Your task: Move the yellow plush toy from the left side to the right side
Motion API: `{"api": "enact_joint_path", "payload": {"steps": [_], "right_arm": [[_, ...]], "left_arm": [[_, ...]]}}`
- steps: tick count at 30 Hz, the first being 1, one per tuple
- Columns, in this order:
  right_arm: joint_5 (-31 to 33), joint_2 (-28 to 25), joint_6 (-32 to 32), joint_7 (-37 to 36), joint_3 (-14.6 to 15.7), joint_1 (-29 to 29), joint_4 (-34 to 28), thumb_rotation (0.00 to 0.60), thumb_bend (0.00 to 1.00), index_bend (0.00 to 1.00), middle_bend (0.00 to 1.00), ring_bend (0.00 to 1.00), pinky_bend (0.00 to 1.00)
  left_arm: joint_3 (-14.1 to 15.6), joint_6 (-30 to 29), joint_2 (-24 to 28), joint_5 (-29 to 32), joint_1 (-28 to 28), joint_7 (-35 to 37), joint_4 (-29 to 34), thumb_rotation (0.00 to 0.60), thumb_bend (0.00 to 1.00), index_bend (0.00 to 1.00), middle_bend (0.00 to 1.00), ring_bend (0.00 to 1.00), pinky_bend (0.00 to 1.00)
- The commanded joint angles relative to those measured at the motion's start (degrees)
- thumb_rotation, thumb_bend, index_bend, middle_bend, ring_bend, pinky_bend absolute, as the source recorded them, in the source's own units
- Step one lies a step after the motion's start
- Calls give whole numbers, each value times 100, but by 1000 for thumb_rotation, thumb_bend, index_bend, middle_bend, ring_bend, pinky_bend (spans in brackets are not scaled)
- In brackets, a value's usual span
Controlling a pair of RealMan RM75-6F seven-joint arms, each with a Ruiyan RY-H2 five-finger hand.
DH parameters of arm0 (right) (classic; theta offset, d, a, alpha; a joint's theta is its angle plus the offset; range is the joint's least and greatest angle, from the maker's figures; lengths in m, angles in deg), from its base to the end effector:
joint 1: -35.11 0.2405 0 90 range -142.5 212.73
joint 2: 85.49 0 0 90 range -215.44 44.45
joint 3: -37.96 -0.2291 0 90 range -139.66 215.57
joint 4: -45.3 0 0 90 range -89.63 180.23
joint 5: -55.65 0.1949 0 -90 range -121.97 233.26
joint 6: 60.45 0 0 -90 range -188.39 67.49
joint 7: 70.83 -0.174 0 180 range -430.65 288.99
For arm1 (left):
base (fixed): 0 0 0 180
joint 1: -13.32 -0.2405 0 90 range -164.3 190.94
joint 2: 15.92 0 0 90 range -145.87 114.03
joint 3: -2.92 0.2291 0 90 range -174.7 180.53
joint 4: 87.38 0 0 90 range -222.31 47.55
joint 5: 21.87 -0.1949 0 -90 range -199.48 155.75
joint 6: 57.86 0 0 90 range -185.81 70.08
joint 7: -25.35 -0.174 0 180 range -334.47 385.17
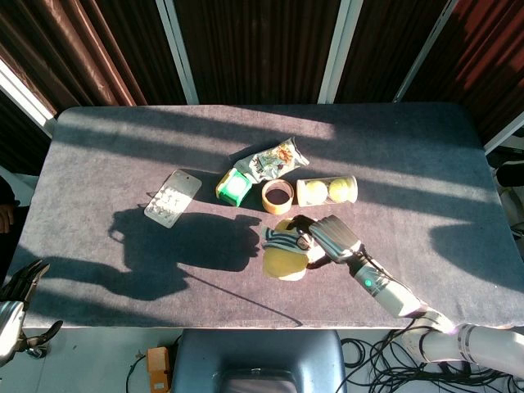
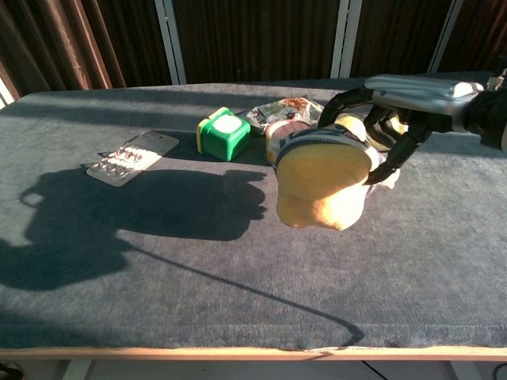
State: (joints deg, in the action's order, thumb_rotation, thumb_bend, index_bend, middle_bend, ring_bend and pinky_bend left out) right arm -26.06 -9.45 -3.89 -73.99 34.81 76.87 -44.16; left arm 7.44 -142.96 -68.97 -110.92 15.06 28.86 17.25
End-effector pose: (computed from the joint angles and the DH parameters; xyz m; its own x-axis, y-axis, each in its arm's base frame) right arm -0.1276 -0.3277 0.0276 0.3903 -0.3083 0.8676 -0.8351 -0.5154 0.1925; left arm -0.2684 0.1650 0.1749 0.3187 0.1489 0.9361 0.9457 0.0175 -0.3247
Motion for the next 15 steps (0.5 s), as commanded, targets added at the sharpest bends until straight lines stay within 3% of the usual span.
{"api": "enact_joint_path", "payload": {"steps": [1, 3, 8, 11, 15], "right_arm": [[-311, -681, 689, 879, 495, -651, -568, 600, 68, 793, 648, 721, 763], [-371, -817, 971, 1241, 675, -943, -490, 600, 68, 780, 648, 710, 758], [-292, -714, 1443, 1447, 772, -1453, -19, 600, 67, 678, 631, 624, 698], [-259, -618, 1410, 1084, 784, -1571, 262, 600, 68, 440, 453, 440, 540], [-352, -574, 1185, 430, 800, -1573, 635, 600, 67, 73, 119, 83, 186]], "left_arm": [[-12, 16, 1, 18, -1, -11, 12, 600, 216, 0, 0, 5, 193], [-20, 39, 2, 39, -1, -28, 27, 600, 218, 0, 0, 5, 193], [-42, 84, -5, 77, 4, -130, 78, 600, 218, 0, 0, 5, 195], [-38, 107, -14, 71, 3, -221, 107, 600, 217, 0, 0, 5, 195], [-49, 156, -28, 97, 13, -376, 167, 600, 218, 0, 0, 6, 201]]}}
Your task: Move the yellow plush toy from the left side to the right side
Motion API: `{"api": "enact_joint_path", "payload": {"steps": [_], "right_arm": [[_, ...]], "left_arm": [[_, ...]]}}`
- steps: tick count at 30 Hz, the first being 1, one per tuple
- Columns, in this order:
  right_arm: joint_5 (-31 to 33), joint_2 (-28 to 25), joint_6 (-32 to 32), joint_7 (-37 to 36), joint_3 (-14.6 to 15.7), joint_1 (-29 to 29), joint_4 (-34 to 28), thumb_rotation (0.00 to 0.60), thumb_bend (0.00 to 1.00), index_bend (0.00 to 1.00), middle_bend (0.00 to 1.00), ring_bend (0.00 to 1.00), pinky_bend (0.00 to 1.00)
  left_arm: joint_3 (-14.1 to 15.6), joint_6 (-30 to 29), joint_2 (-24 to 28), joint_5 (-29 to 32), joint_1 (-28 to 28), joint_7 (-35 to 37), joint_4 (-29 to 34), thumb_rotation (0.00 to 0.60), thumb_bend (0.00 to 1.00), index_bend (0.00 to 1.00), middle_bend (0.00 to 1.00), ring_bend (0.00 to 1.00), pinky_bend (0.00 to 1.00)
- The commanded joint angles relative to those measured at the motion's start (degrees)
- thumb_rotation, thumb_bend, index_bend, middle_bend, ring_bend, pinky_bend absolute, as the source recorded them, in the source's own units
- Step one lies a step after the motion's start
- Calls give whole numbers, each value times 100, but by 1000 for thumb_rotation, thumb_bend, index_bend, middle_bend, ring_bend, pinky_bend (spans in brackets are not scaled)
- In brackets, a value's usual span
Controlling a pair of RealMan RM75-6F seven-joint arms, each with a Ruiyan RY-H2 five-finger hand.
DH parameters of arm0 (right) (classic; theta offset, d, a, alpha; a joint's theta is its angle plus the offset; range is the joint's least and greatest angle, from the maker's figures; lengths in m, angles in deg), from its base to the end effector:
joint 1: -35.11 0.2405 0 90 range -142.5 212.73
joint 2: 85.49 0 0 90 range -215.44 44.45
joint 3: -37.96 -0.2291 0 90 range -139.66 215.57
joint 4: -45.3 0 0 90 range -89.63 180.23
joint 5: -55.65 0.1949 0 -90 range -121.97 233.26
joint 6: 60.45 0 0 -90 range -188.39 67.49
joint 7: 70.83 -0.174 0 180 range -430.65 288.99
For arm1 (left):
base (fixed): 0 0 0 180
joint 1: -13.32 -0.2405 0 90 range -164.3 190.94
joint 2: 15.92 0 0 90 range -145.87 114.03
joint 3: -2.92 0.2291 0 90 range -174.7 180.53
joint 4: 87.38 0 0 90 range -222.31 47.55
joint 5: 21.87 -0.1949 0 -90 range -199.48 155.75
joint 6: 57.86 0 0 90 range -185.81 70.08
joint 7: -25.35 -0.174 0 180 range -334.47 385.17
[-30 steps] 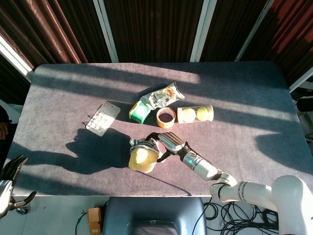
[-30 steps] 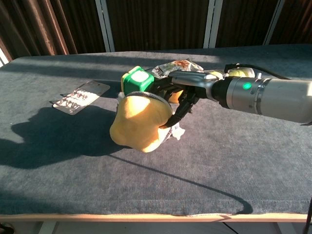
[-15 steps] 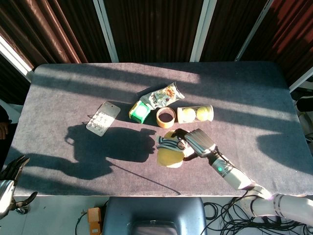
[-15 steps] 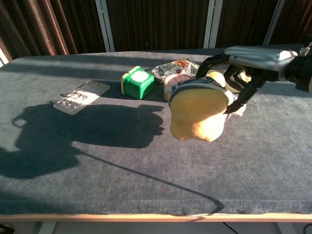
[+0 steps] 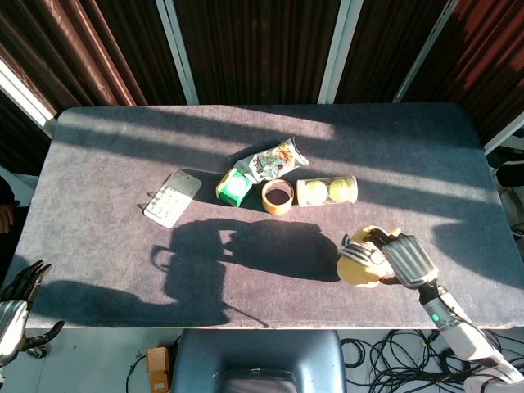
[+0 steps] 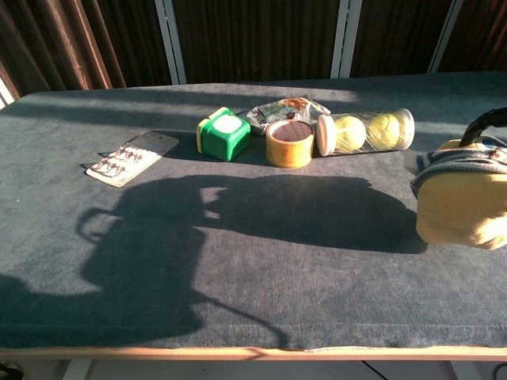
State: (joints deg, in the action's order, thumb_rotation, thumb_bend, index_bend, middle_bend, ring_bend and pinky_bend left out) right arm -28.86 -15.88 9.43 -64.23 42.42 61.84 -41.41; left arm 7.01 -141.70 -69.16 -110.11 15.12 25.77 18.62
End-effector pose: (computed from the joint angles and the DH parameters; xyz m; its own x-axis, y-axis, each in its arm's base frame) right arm -0.2356 -0.2781 0.0822 0.5819 -0.1796 0.7932 -0.7912 -0.3506 0.5011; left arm -0.2662 0.1662 0.1703 0.3418 0.1641 0.9254 0.9366 0.0222 -0.3498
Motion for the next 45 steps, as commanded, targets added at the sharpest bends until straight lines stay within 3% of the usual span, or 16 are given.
{"api": "enact_joint_path", "payload": {"steps": [1, 4, 9, 17, 21, 23, 25, 29, 45], "right_arm": [[-112, 83, -154, -672, 37, -77, 436, 600, 67, 36, 78, 47, 137], [-300, 107, -26, -1020, 52, -153, 627, 600, 53, 0, 1, 0, 37], [-571, 10, 452, -1441, 62, -400, 668, 600, 6, 0, 0, 0, 24], [-550, -361, 1104, -1079, 72, -896, 68, 600, 0, 0, 0, 0, 6], [-474, -508, 2002, -579, 98, -1557, -417, 600, 0, 0, 0, 0, 3], [-265, -456, 2647, -381, 122, -2119, -429, 600, 0, 0, 0, 0, 3], [-490, -455, 2808, -496, 208, -2252, -283, 600, 0, 0, 0, 0, 8], [-537, -600, 2641, -744, 227, -2303, -283, 600, 0, 0, 0, 0, 24], [-421, -615, 2198, -420, -67, -2354, -529, 600, 0, 0, 0, 0, 26]], "left_arm": [[-5, 42, -11, 20, 9, -95, 38, 600, 218, 0, 0, 6, 202], [-3, 75, -16, 32, 11, -160, 58, 600, 218, 0, 0, 6, 202], [-8, 110, -23, 56, 11, -226, 71, 600, 217, 0, 0, 6, 202], [-20, 76, -37, 63, -16, -303, 80, 600, 216, 0, 0, 6, 202], [-44, -75, -84, 49, -88, -383, 66, 600, 216, 0, 0, 6, 202], [-71, -292, -125, 21, -190, -415, 50, 600, 217, 0, 0, 6, 202], [-88, -400, -167, -13, -236, -429, 12, 600, 217, 0, 0, 6, 202], [-129, -540, -235, -27, -302, -473, -48, 600, 218, 0, 0, 6, 202], [-200, -559, -199, 144, -395, -203, -182, 600, 218, 0, 0, 5, 202]]}}
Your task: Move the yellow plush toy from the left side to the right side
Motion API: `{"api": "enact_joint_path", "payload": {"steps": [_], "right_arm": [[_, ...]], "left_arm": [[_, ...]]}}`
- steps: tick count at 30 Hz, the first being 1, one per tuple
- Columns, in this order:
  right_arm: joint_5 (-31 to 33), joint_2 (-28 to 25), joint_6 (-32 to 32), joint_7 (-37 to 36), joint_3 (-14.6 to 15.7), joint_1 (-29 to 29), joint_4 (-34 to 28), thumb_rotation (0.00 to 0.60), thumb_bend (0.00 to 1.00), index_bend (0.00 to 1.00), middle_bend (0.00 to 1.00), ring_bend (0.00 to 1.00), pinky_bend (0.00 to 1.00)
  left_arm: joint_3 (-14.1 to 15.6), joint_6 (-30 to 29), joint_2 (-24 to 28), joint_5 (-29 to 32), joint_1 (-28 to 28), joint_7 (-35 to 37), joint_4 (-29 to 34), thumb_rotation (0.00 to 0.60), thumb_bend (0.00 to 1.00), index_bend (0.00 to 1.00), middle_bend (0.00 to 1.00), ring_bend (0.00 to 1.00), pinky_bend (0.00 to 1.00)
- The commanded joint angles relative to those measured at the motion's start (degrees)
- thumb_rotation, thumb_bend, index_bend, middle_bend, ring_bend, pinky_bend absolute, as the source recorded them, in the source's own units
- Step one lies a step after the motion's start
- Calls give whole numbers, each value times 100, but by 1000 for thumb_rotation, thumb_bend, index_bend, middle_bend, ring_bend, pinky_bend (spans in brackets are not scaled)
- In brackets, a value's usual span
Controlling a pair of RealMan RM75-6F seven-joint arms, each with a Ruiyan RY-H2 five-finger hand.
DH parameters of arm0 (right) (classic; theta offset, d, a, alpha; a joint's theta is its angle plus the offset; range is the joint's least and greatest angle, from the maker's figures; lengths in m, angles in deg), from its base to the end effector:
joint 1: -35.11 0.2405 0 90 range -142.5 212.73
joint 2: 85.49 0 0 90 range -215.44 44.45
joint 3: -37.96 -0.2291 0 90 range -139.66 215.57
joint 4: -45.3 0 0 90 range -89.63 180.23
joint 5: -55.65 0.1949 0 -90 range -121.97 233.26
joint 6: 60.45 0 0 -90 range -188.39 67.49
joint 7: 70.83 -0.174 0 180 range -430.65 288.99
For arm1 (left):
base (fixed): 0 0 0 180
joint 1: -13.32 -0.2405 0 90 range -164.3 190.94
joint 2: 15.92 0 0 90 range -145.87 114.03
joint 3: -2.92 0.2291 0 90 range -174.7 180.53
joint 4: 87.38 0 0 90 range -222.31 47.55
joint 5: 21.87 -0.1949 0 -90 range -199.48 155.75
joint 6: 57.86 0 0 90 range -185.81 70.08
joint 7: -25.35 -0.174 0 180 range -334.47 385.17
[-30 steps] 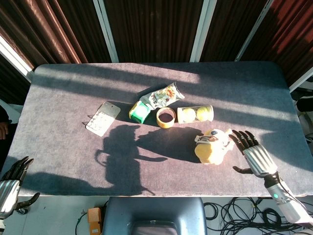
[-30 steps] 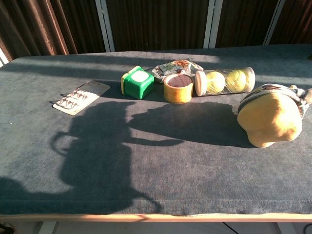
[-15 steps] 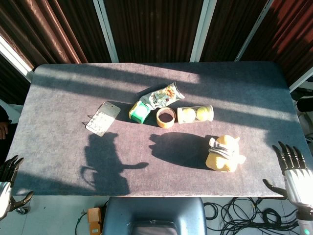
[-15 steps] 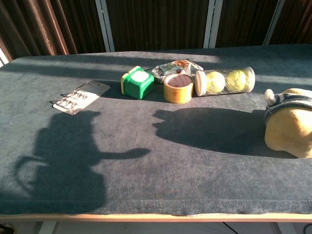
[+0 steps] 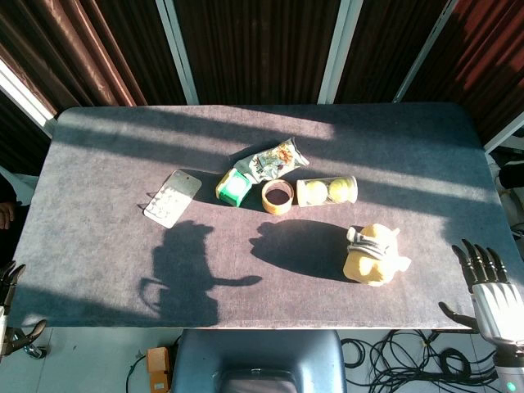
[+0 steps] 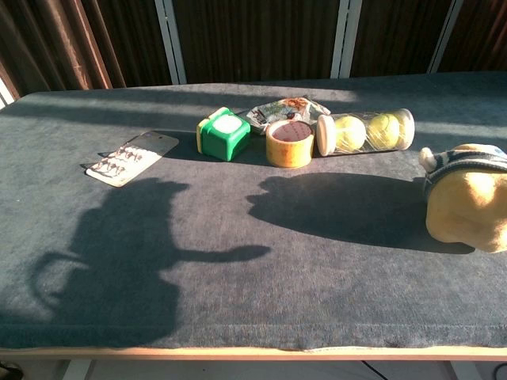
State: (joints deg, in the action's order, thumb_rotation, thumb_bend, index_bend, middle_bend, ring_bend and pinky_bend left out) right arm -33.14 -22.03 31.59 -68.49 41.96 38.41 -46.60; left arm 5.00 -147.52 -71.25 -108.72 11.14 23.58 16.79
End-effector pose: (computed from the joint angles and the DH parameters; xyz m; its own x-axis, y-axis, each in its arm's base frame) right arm -0.2825 -0.1768 0.1624 0.4554 -0.0089 0.8903 -0.8900 -0.0293 0.4549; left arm -0.2757 0.1563 0.1856 0.3762 0.0574 0.9248 0.9197 0.0975 -0.3802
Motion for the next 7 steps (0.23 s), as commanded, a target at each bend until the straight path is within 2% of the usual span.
{"api": "enact_joint_path", "payload": {"steps": [1, 7], "right_arm": [[8, -4, -33, 1, -39, -17, -18, 600, 0, 0, 0, 0, 26], [-45, -26, -35, -103, -100, -69, -8, 600, 0, 0, 0, 0, 26]], "left_arm": [[0, 39, 16, 3, 9, 19, 5, 600, 218, 0, 0, 6, 202], [0, 73, 22, -23, 18, -17, 27, 600, 218, 0, 0, 7, 202]]}}
